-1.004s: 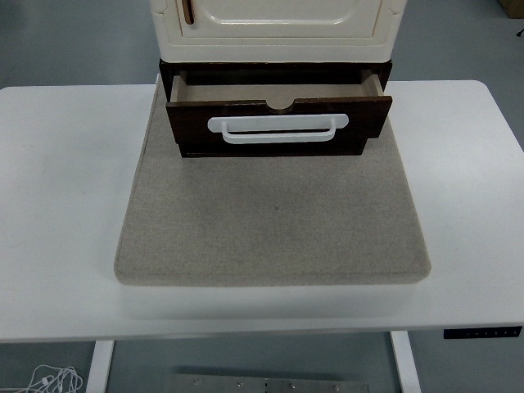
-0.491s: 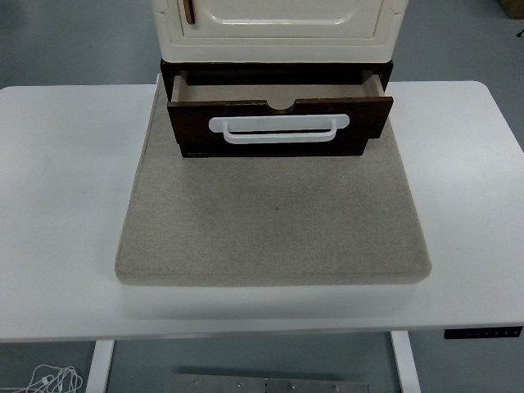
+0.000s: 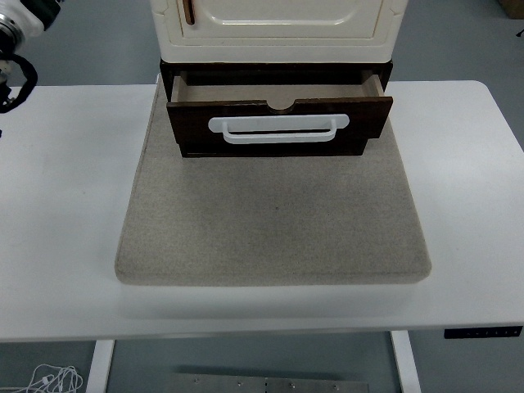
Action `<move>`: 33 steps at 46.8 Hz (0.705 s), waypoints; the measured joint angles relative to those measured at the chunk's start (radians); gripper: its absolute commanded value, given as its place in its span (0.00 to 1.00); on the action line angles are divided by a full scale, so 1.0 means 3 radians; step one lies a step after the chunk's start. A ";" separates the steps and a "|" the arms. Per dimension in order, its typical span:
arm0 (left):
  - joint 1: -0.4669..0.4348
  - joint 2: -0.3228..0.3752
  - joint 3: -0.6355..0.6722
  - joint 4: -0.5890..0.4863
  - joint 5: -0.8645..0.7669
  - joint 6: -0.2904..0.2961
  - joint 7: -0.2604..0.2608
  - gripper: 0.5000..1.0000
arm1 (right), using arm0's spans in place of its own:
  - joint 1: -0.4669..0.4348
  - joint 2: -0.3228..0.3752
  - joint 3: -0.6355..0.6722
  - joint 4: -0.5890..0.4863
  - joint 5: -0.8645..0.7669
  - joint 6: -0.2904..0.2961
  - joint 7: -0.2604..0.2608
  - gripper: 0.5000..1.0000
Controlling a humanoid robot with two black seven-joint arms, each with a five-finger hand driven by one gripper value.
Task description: Open the drawer under the combination cabinet
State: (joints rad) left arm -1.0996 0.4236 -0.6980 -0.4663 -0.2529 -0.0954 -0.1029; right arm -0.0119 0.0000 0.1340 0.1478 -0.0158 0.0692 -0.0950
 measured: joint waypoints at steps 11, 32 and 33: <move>0.0332 -0.0313 -0.0356 0.0117 -0.0261 -0.0339 -0.0195 1.00 | 0.0005 0.0000 0.0021 -0.0007 0.0003 -0.0001 0.0015 0.86; 0.0378 -0.0799 -0.0661 0.0426 -0.0282 -0.0732 -0.0195 1.00 | 0.0003 0.0000 0.0029 -0.0005 0.0007 0.0005 0.0018 0.85; 0.0377 -0.0811 -0.0664 0.0426 -0.0285 -0.0734 -0.0194 1.00 | 0.0005 0.0000 0.0029 -0.0005 0.0007 0.0005 0.0018 0.85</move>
State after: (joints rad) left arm -0.9863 0.1802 -0.8972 -0.3384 -0.3383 -0.3156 -0.1612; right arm -0.0103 0.0000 0.1427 0.1462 -0.0138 0.0707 -0.0895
